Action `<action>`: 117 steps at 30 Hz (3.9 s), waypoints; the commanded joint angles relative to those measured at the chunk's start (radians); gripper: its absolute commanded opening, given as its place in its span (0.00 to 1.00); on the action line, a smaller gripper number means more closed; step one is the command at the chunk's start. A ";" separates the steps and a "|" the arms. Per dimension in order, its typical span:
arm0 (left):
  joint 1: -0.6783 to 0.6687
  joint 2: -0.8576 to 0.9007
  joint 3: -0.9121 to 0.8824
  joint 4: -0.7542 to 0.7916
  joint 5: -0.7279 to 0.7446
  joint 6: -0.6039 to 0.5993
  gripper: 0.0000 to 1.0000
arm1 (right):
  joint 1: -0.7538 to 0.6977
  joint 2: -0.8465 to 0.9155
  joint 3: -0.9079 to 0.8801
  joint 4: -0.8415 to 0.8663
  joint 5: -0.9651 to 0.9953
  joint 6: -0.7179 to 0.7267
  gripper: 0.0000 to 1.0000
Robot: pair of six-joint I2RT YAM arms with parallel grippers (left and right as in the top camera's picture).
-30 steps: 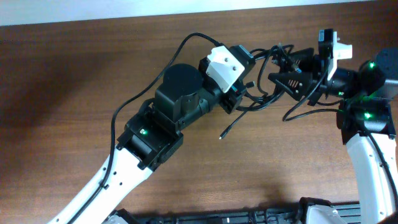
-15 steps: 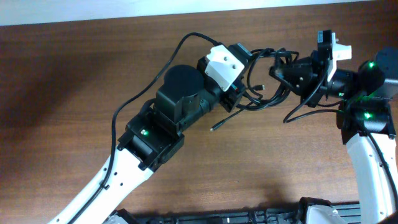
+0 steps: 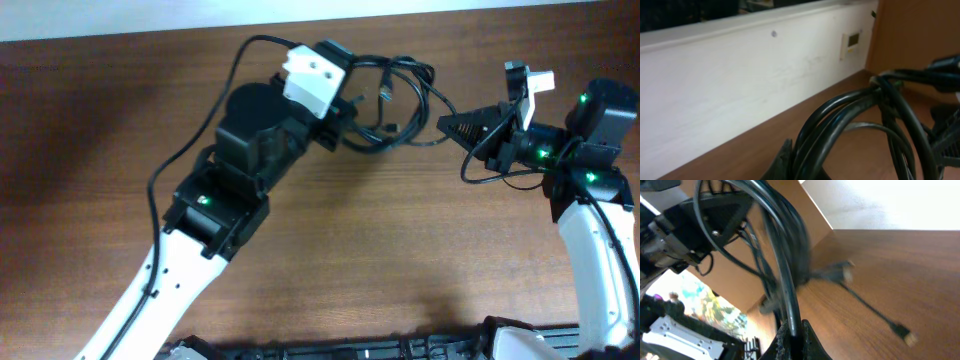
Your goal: Untangle cables
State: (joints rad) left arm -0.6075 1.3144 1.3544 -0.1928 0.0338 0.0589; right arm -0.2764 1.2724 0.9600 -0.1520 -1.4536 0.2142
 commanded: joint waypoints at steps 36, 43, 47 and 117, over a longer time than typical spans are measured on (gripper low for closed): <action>0.124 -0.117 0.013 -0.048 0.066 -0.014 0.00 | -0.038 0.056 -0.016 -0.251 -0.072 -0.328 0.58; 0.124 -0.109 0.013 -0.159 0.225 -0.014 0.00 | -0.038 0.056 -0.016 0.082 -0.050 -0.109 0.62; 0.123 -0.083 0.013 -0.165 0.377 -0.014 0.00 | -0.038 0.056 -0.016 0.257 -0.051 0.029 0.68; 0.080 -0.142 0.013 -0.017 0.008 0.025 0.00 | -0.150 0.066 -0.020 -0.464 0.499 -0.379 0.04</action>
State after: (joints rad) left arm -0.5423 1.2098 1.3518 -0.2329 0.1402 0.0605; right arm -0.4107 1.3323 0.9459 -0.5968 -1.1229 -0.1200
